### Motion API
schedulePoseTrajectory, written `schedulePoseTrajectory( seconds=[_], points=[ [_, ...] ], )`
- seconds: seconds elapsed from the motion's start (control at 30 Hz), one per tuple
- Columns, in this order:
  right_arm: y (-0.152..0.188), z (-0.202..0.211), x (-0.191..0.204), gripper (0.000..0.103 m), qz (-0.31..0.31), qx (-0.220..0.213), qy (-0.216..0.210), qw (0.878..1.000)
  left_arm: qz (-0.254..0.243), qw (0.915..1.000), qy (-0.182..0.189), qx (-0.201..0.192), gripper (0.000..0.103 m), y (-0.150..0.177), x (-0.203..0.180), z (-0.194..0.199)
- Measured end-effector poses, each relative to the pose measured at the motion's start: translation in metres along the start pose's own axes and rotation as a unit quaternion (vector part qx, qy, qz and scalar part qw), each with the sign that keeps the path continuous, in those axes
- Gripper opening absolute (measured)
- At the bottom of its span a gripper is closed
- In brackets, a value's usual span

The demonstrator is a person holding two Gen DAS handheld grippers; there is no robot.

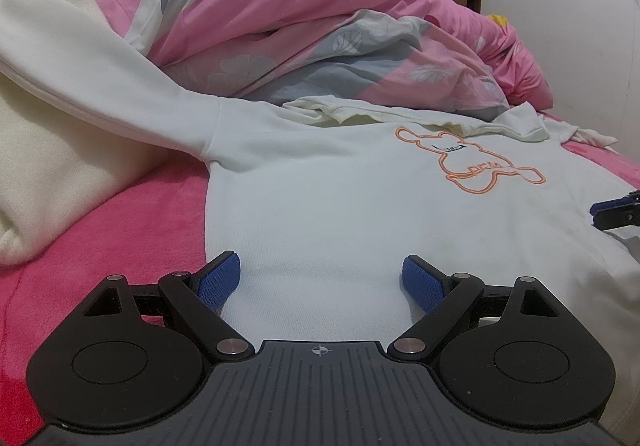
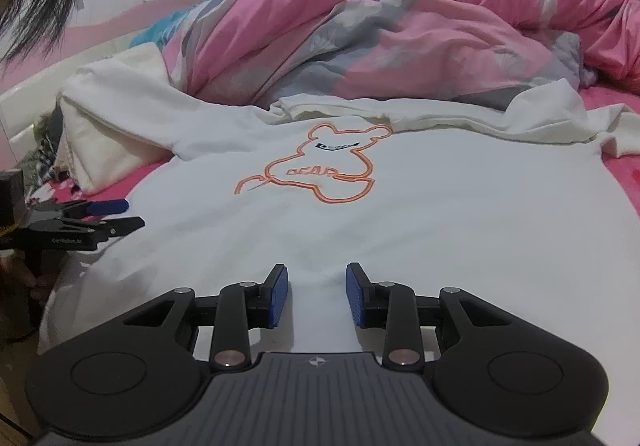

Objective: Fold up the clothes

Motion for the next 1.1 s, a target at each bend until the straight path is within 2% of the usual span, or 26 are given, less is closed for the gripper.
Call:
schedulePoseTrajectory(
  seconds=[0.17, 0.33, 0.4, 0.53, 0.63, 0.7, 0.77, 0.83, 0.9, 0.97, 1.0, 1.03, 1.1],
  points=[
    [0.0, -0.001, 0.004, 0.035, -0.003, -0.003, -0.02, 1.0, 0.0, 1.0, 0.0, 0.0, 0.089, 0.0, 0.0, 0.0],
    [0.002, 0.004, 0.018, 0.034, 0.008, -0.01, -0.096, 0.995, 0.0, 1.0, 0.0, 0.0, 0.09, 0.0, 0.0, 0.0],
    [0.001, 0.01, 0.023, 0.034, 0.022, -0.023, -0.099, 0.995, 0.0, 1.0, 0.0, 0.0, 0.09, 0.0, 0.0, 0.0],
    [-0.005, 0.014, 0.007, 0.034, -0.002, -0.038, -0.049, 0.998, 0.0, 1.0, 0.0, 0.0, 0.09, 0.0, 0.0, 0.0],
    [-0.006, 0.006, -0.008, 0.034, -0.014, -0.023, 0.009, 1.0, 0.0, 1.0, 0.0, 0.0, 0.09, 0.0, 0.0, 0.0],
    [-0.005, -0.002, -0.009, 0.035, -0.006, -0.009, 0.016, 1.0, 0.0, 1.0, 0.0, 0.0, 0.09, 0.0, 0.0, 0.0],
    [-0.004, -0.007, -0.001, 0.035, 0.002, 0.005, -0.015, 1.0, 0.0, 1.0, 0.0, 0.0, 0.09, 0.0, 0.0, 0.0],
    [0.002, -0.01, 0.017, 0.035, 0.006, 0.038, -0.121, 0.992, -0.001, 1.0, 0.0, 0.0, 0.09, 0.0, 0.0, 0.0],
    [0.012, -0.005, 0.043, 0.035, 0.033, 0.073, -0.225, 0.971, -0.001, 1.0, -0.001, 0.0, 0.09, 0.0, 0.0, 0.0],
    [0.022, 0.005, 0.067, 0.034, 0.076, 0.094, -0.29, 0.949, 0.0, 1.0, 0.0, 0.0, 0.09, 0.0, 0.0, 0.0],
    [0.023, 0.01, 0.072, 0.033, 0.086, 0.092, -0.301, 0.945, 0.0, 1.0, -0.001, 0.0, 0.09, 0.0, 0.0, 0.0],
    [0.02, 0.013, 0.069, 0.034, 0.083, 0.086, -0.295, 0.948, -0.001, 1.0, -0.001, 0.0, 0.09, 0.0, 0.0, 0.0],
    [0.009, 0.015, 0.052, 0.034, 0.064, 0.064, -0.249, 0.964, -0.001, 1.0, -0.001, 0.0, 0.09, 0.0, 0.0, 0.0]
  ],
)
Point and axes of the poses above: each gripper's, at about its wrist camera, not at the fingertips, and z roughly against the way its jaws point, x to its left, y to its underside, the point moved 5 cm from there along -z, roughly the way its jaws point, and after that the axes turned 8 degrees about x, right-handed, at the moved point
